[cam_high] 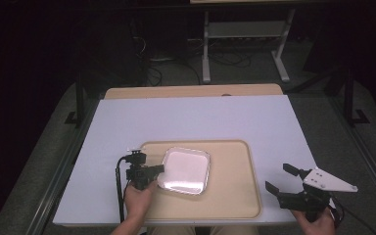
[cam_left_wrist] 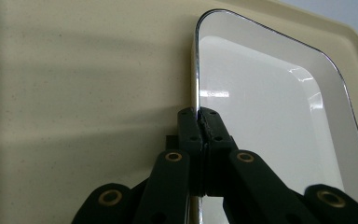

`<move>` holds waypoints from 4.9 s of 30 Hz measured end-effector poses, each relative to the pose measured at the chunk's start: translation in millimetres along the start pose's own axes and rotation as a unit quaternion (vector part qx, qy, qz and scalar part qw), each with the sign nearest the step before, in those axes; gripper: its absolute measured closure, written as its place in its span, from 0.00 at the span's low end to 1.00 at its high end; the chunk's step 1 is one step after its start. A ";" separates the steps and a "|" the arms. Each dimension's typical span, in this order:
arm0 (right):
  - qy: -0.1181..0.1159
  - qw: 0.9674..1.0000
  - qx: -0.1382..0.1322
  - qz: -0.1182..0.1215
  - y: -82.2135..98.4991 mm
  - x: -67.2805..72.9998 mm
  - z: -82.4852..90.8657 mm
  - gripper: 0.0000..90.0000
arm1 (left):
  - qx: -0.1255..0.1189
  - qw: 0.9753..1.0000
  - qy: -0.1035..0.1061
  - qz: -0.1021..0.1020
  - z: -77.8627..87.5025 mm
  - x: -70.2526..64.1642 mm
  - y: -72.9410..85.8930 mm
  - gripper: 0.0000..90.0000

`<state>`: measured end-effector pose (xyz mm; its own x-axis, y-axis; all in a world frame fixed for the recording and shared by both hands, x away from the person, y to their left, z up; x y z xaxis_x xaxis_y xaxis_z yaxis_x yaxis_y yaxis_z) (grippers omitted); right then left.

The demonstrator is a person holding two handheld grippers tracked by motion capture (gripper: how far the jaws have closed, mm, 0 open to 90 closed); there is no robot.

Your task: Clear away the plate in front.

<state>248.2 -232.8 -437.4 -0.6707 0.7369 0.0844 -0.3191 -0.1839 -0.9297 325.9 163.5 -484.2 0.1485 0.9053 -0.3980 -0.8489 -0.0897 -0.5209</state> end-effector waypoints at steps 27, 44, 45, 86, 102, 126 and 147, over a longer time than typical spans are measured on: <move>0.002 1.000 0.007 0.013 0.7 2.0 -1.5 0.14 | -0.014 0.999 -0.017 0.040 8.9 -13.6 21.4 0.84; 0.004 1.000 0.011 0.017 0.7 3.4 -2.0 0.14 | 0.001 1.000 0.000 0.021 17.0 -21.9 36.9 0.78; 0.004 1.000 0.012 0.017 0.8 3.3 -2.1 0.14 | 0.001 1.000 0.001 0.021 17.2 -21.8 37.3 0.78; 0.018 1.000 0.019 0.015 2.4 1.8 -0.5 0.14 | -0.065 0.994 0.031 -0.082 41.0 -16.3 26.2 0.64; 0.025 0.999 0.021 0.006 3.4 -1.7 0.1 0.14 | -0.109 0.977 0.068 -0.169 59.6 -14.3 19.0 0.47; 0.042 0.999 0.025 -0.013 5.8 -9.7 -0.4 0.14 | -0.147 0.935 0.099 -0.306 92.8 18.7 19.7 0.25; 0.033 0.999 0.031 -0.004 6.2 -6.6 -1.3 0.14 | -0.150 0.926 0.078 -0.337 93.8 20.5 24.6 0.24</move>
<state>251.5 -238.0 -444.2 -0.6223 0.7800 0.0659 -0.3667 -0.2161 -0.9049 260.5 218.8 -434.4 0.6846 0.7289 0.0020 -0.3613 0.3418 -0.8675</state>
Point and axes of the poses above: each handheld gripper's, and its own axes: z roughly backward along the jaws, y roughly out of its underside, x roughly to its left, the point moved 6 cm from there along -z, roughly forward along the jaws, and after that the axes turned 4 degrees about -y, right-handed, at the moved point
